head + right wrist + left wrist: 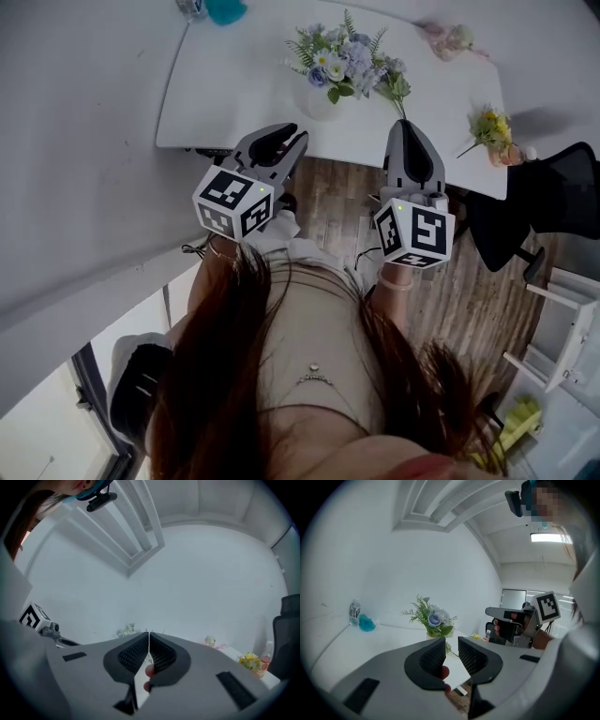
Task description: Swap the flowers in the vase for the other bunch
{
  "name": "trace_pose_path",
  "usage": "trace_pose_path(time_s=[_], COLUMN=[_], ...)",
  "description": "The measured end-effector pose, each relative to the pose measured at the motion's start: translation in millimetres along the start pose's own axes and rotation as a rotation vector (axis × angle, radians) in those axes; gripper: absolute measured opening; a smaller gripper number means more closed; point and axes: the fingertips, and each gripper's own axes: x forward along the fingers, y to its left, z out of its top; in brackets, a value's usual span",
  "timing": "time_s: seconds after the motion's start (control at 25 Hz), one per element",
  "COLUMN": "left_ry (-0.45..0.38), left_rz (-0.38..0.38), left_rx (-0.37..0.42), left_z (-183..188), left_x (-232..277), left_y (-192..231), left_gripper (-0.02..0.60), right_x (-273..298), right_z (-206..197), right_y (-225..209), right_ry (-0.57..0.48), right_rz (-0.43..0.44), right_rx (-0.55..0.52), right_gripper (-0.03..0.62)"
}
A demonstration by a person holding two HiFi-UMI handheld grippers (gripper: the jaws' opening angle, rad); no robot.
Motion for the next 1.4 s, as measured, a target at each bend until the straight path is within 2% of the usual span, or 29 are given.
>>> trace_pose_path(time_s=[0.2,0.48,0.72,1.0,1.4], left_ry=[0.042,0.044,0.035,0.050,0.054], left_rz=[-0.034,-0.070,-0.075,-0.116,-0.088], left_rx=[0.031,0.052,0.044,0.064,0.071], left_z=[-9.0,-12.7,-14.4,-16.1,-22.5], left_x=[13.4,33.5,43.8,56.3,78.7], left_y=[16.5,38.7,57.4,54.8,54.7], left_gripper=[0.109,0.154,0.198,0.242,0.328], right_x=[29.0,60.7,65.6,65.3,79.2], right_z=[10.1,17.2,11.8,14.0,12.1], right_y=[-1.9,3.1,0.5,-8.8,-23.6], right_ry=[-0.011,-0.023,-0.007,-0.004,-0.011], right_rz=[-0.006,-0.029,-0.074,-0.117,-0.089], right_rx=[0.006,-0.026,-0.028,-0.027,-0.025], right_gripper=[0.028,0.028,0.028,0.028,0.028])
